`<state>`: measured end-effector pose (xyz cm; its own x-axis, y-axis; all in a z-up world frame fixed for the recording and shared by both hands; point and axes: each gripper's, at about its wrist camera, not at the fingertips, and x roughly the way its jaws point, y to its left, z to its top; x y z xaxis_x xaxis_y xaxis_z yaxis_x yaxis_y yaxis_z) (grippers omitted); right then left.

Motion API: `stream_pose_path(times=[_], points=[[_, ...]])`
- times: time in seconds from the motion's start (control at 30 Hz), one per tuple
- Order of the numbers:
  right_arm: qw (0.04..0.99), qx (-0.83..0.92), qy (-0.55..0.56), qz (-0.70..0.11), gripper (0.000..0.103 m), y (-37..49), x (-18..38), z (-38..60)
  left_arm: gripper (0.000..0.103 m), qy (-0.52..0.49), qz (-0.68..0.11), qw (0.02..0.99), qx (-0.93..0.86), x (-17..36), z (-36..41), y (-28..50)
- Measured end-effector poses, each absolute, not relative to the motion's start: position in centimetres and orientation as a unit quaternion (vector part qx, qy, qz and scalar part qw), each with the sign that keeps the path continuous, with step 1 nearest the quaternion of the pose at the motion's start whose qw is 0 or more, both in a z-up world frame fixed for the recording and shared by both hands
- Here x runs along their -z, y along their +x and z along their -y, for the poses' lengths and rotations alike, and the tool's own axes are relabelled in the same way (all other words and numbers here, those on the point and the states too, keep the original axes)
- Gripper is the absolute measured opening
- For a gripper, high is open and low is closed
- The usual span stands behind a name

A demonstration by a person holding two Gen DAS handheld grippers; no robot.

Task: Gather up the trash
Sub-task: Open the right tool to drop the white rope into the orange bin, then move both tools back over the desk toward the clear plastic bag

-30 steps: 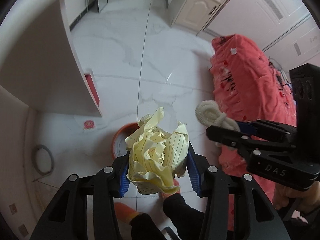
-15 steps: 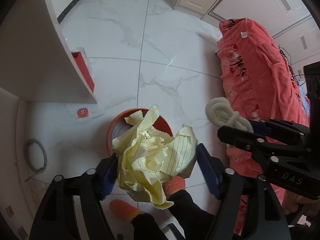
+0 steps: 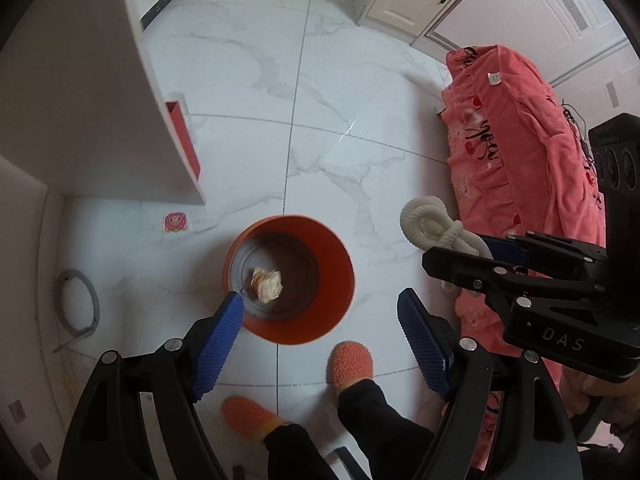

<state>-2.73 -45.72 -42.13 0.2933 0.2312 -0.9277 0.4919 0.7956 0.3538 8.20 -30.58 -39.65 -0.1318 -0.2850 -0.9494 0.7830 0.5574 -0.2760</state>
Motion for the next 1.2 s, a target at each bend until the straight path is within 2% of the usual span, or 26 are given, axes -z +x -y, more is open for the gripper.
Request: stream_pose_path(times=[0.27,0.3,0.67,0.9,1.2], points=[[0.74,0.079,0.299,-0.597,0.049,-1.0,43.3,44.4,0.079,0.202,-0.632,0.628,0.407,40.2,29.0,8.6],[0.74,0.08,0.297,-0.598,0.053,-0.8,43.2,44.3,0.079,0.202,-0.632,0.628,0.406,40.2,28.9,8.6],[0.745,0.071,0.286,-0.598,0.053,-1.2,41.2,43.7,0.079,0.194,-0.63,0.634,0.404,39.1,27.9,8.6],[0.755,0.058,0.277,-0.592,0.053,-2.5,37.1,43.3,0.079,0.19,-0.611,0.647,0.414,35.3,27.2,7.9],[0.782,0.027,0.258,-0.567,0.053,-5.1,27.7,42.1,0.079,0.173,-0.57,0.682,0.424,27.0,24.8,6.6]])
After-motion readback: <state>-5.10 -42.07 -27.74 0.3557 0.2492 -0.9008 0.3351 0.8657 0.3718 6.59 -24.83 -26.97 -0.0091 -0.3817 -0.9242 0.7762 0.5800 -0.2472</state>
